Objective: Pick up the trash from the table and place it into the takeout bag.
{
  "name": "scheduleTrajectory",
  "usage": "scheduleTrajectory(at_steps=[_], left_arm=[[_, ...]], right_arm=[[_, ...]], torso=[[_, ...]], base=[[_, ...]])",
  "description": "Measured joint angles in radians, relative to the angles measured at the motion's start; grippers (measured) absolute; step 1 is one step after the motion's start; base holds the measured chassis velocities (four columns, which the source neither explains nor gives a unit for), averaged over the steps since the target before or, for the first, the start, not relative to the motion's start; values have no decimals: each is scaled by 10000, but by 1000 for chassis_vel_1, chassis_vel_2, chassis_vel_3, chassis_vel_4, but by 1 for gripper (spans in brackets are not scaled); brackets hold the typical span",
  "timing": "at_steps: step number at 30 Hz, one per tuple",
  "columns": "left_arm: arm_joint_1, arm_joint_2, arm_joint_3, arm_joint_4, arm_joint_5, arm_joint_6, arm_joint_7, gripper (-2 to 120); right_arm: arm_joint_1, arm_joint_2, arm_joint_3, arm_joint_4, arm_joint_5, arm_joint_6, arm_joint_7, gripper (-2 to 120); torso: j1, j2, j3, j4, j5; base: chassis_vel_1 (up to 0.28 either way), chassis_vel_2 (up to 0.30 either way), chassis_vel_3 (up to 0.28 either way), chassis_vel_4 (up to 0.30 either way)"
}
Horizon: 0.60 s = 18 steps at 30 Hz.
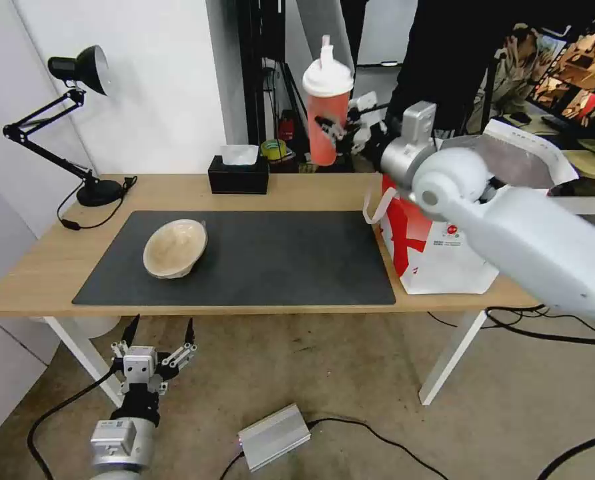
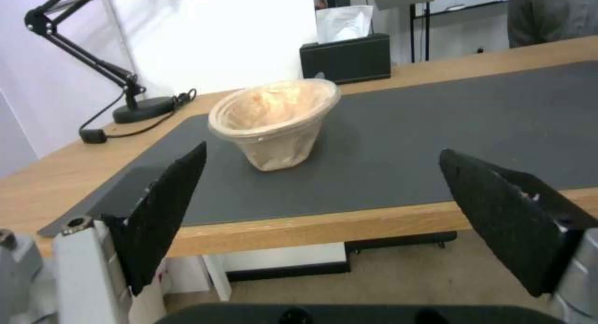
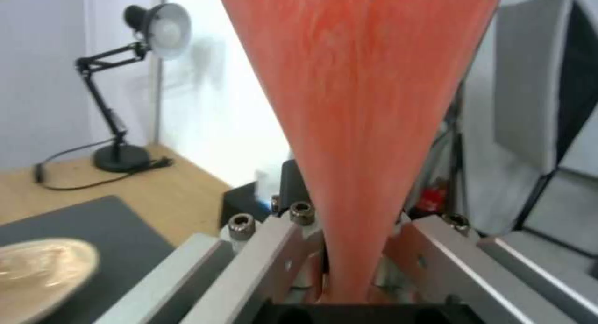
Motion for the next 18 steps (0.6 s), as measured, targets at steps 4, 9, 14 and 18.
scheduleTrajectory(at_steps=[4, 9, 14, 18], left_arm=[[-5, 7, -3, 0, 0, -12, 0, 100], [-27, 24, 2, -21, 0, -16, 0, 100], [-32, 24, 12, -22, -1, -26, 0, 100], [-31, 13, 20, -22, -5, -52, -1, 100]], right_arm=[[315, -263, 92, -71, -159, -145, -218, 3], [808, -656, 153, -323, -505, -265, -928, 3], [1180, -1006, 154, -683, -747, -308, -1864, 3], [1381, -1442, 180, -1076, -1371, -358, -3189, 3]], torso=[[0, 0, 0, 0, 0], [0, 0, 0, 0, 1], [0, 0, 0, 0, 0], [0, 0, 0, 0, 0]], base=[[0, 0, 0, 0], [0, 0, 0, 0], [0, 0, 0, 0], [0, 0, 0, 0]])
